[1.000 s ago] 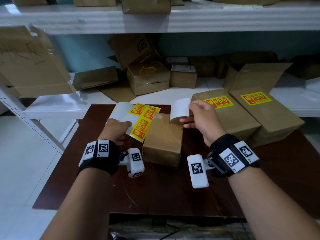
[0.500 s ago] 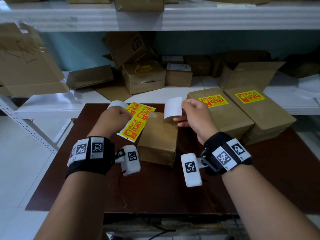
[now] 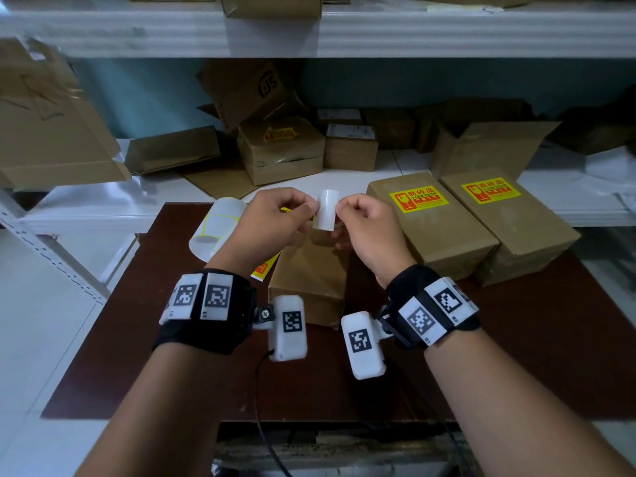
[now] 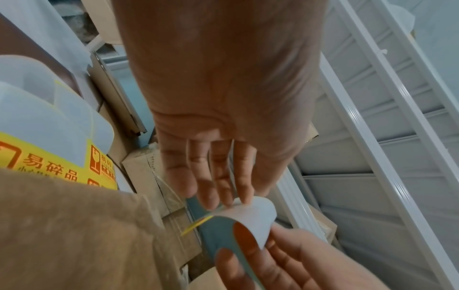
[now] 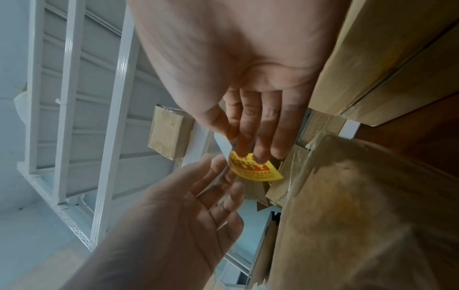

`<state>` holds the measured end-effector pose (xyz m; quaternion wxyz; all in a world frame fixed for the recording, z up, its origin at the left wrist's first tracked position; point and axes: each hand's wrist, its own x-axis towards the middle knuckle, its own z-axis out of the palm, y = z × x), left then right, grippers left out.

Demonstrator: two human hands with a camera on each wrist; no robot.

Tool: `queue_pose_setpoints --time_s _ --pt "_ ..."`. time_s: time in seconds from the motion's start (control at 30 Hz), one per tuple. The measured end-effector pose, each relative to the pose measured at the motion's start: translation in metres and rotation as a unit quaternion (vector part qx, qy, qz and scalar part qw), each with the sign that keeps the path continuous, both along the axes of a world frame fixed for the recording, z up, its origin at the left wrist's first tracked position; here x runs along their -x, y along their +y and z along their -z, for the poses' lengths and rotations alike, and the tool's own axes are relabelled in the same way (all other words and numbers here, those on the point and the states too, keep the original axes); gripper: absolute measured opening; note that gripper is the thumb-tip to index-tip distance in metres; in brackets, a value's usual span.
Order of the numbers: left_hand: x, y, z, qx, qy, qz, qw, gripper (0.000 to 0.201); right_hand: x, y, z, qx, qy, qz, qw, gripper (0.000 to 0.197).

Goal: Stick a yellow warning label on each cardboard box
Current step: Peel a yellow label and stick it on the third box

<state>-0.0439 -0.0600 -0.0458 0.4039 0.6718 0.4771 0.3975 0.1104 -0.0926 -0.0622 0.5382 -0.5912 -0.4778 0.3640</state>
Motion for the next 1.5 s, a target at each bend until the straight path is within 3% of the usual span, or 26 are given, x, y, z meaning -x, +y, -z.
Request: queue_pose_setpoints --time_s 0.37,0.53,0.6,0.77,0.87,1.13,1.4,1.5 --pt "-0.003 -0.003 -0.001 0.031 -0.041 0.015 0.999 0.024 0.004 -0.003 -0.001 -0.027 -0.035 -0.039 0.998 0.03" --pt "-0.001 0.001 0.001 0.038 -0.059 0.0 0.998 0.021 -0.001 0.003 0.005 -0.046 -0.051 -0.021 0.997 0.013" --pt "0.0 0.003 0.0 0.047 -0.074 -0.008 0.996 0.018 -0.006 0.007 0.008 -0.035 -0.04 0.005 0.999 0.008" --pt "0.005 0.003 -0.004 0.063 -0.113 -0.012 0.991 0.015 -0.014 0.009 0.009 0.0 0.032 0.032 0.999 0.025" --pt "0.007 0.002 -0.004 0.073 -0.125 -0.007 0.99 0.016 -0.015 0.006 0.005 0.014 0.06 0.002 0.998 0.012" --pt "0.015 0.002 -0.005 0.073 -0.09 -0.02 0.993 0.02 -0.019 0.005 0.0 0.027 0.063 -0.002 0.998 0.01" --pt "0.022 0.016 0.008 0.079 0.003 -0.043 0.996 0.024 -0.021 0.006 0.004 0.04 0.015 0.014 0.999 0.021" --pt "0.025 0.019 0.014 0.107 0.029 -0.027 0.993 0.033 -0.025 0.007 0.004 0.073 0.019 0.003 0.997 0.016"
